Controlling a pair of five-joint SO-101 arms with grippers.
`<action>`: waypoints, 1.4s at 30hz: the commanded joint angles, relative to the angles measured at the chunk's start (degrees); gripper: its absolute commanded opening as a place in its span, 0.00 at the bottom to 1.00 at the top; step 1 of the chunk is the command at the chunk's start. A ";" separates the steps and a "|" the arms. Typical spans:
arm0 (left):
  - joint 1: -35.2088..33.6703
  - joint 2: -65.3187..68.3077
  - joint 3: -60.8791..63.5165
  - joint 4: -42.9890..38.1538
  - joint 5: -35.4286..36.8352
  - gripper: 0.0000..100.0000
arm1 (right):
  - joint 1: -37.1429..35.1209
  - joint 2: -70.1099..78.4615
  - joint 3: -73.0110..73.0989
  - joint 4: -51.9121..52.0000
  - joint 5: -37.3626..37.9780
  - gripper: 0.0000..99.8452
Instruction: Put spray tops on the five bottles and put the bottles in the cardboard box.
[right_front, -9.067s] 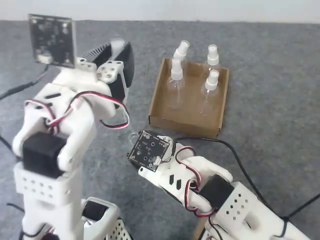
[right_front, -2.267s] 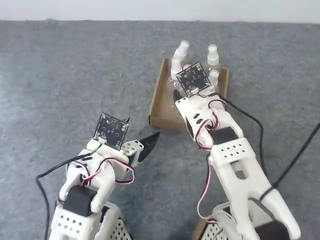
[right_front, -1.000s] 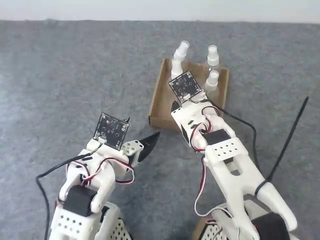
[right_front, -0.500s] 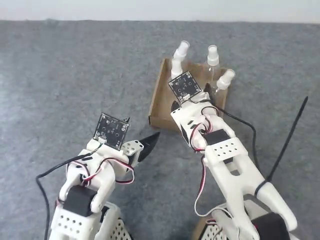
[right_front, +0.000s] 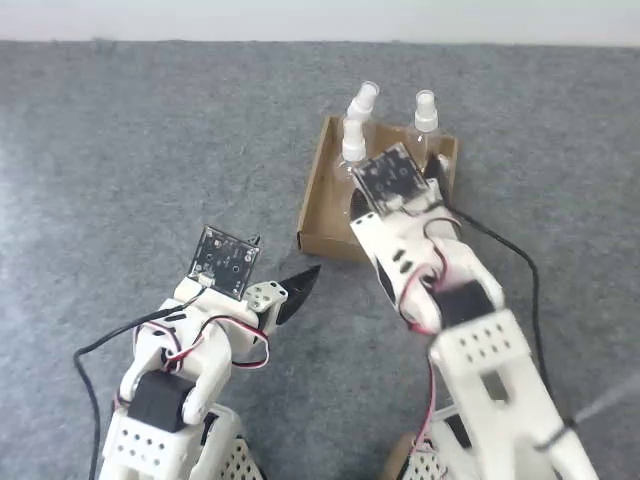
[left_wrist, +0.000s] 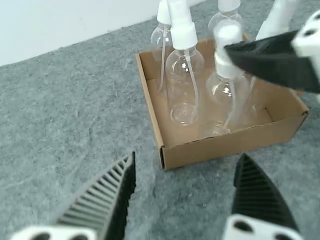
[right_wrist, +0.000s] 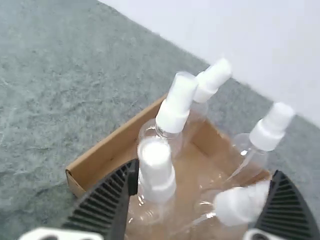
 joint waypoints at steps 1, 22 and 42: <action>-0.35 -0.62 -0.48 -0.79 -0.18 0.29 | 0.31 -9.98 -4.13 6.99 0.62 0.34; -20.40 -0.70 7.96 -1.67 5.54 0.30 | 21.23 -53.93 24.18 25.54 0.88 0.02; -20.40 -1.76 21.14 -5.89 5.27 0.30 | 25.36 -56.04 43.69 20.09 0.88 0.02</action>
